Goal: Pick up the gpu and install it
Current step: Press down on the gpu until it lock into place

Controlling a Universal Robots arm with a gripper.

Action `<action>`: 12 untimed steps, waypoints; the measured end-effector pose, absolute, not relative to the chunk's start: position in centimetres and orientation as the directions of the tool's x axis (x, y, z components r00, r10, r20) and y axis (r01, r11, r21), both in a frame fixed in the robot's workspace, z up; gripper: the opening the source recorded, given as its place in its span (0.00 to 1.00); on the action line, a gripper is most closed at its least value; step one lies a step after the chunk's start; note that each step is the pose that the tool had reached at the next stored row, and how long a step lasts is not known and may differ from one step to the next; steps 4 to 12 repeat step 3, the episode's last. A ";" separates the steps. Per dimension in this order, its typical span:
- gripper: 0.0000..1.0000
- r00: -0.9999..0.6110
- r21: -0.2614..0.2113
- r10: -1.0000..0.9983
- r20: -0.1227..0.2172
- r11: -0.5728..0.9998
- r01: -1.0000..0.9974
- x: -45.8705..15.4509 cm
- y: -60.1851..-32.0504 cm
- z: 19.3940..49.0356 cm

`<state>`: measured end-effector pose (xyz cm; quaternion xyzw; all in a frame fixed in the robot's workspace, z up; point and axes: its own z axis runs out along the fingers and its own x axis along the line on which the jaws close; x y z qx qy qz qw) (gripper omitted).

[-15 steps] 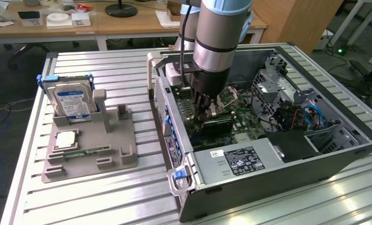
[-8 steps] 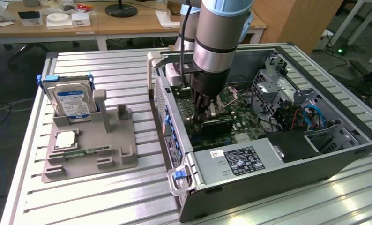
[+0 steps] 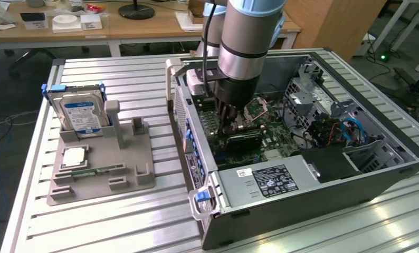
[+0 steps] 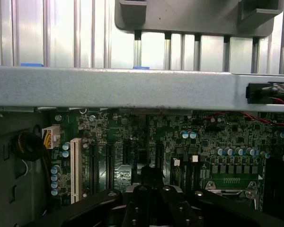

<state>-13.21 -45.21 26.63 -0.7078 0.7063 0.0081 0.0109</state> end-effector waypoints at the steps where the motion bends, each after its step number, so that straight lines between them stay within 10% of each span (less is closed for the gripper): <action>1: 0.11 0.002 -0.004 -1.000 -0.027 -0.002 -1.000 -13.2 -45.2 26.6; 12: 0.11 0.002 -0.004 -1.000 -0.027 -0.002 -1.000 -13.2 -45.2 26.6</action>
